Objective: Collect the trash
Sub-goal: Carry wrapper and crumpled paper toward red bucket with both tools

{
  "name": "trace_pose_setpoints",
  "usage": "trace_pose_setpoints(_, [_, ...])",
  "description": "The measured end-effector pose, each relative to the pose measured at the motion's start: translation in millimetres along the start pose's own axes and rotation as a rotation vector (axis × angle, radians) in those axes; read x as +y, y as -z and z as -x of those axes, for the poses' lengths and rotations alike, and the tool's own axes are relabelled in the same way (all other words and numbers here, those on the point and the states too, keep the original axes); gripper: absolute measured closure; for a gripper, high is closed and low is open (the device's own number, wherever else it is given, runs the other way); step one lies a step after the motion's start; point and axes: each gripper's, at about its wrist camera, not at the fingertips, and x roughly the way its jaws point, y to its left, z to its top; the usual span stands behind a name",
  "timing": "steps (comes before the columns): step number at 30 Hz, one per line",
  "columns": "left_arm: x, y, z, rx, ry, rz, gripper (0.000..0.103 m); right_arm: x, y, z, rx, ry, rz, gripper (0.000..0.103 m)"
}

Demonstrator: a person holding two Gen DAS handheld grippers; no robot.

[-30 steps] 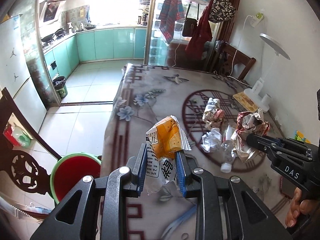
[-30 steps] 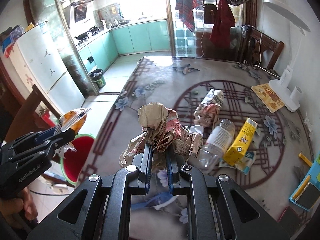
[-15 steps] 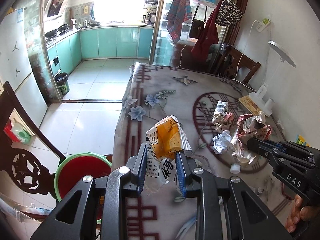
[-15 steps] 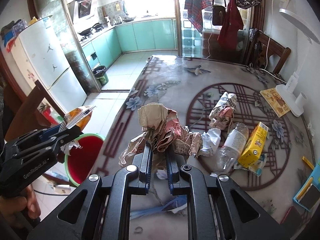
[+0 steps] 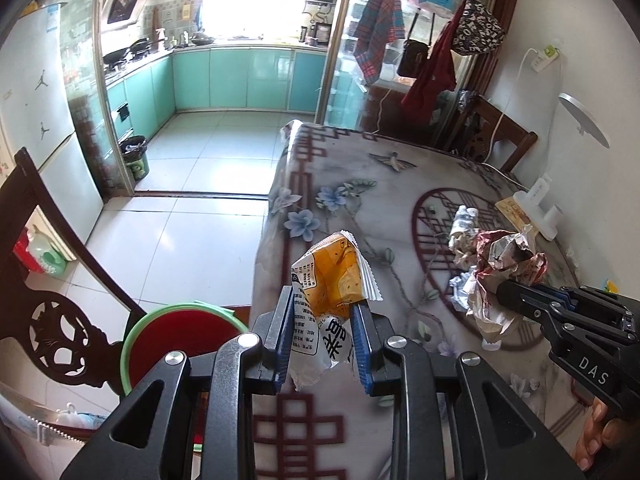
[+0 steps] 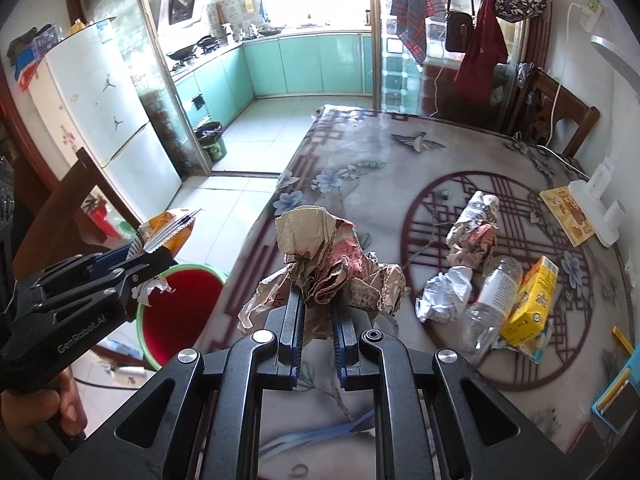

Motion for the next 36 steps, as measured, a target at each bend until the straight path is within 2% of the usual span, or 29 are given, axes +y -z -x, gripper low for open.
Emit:
trace_pose_setpoints(24, [129, 16, -7, 0.035, -0.136, 0.143, 0.080, 98, -15, -51, 0.077, -0.117, 0.128, 0.091])
trace_pose_setpoints(30, [169, 29, -21, 0.084, -0.199, 0.179, 0.080, 127, -13, -68, 0.117, -0.168, 0.172, 0.090])
trace_pose_setpoints(36, [204, 44, -37, 0.139, -0.242, 0.217, 0.080, 150, -5, -100, 0.202, -0.238, 0.196, 0.090])
